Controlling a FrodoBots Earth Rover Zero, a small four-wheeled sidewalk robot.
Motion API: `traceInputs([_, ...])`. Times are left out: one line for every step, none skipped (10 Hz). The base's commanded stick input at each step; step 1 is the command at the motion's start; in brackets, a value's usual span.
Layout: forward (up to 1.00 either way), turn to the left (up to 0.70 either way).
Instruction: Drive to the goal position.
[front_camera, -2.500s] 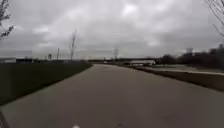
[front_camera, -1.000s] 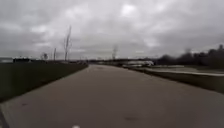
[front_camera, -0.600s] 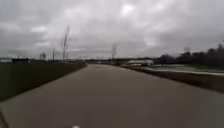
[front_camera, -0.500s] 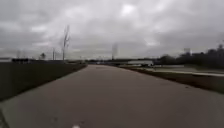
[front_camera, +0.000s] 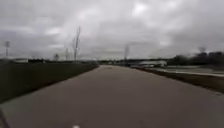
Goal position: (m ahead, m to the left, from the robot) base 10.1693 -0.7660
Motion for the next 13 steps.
traceInputs([1.00,0.00])
traceInputs([1.00,0.00])
traceInputs([1.00,0.00])
traceInputs([1.00,0.00])
traceInputs([1.00,0.00])
traceInputs([1.00,0.00])
traceInputs([1.00,0.00])
traceInputs([1.00,0.00])
traceInputs([1.00,0.00])
traceInputs([1.00,-0.24])
traceInputs([1.00,-0.40])
traceInputs([1.00,-0.40])
traceInputs([1.00,-0.40])
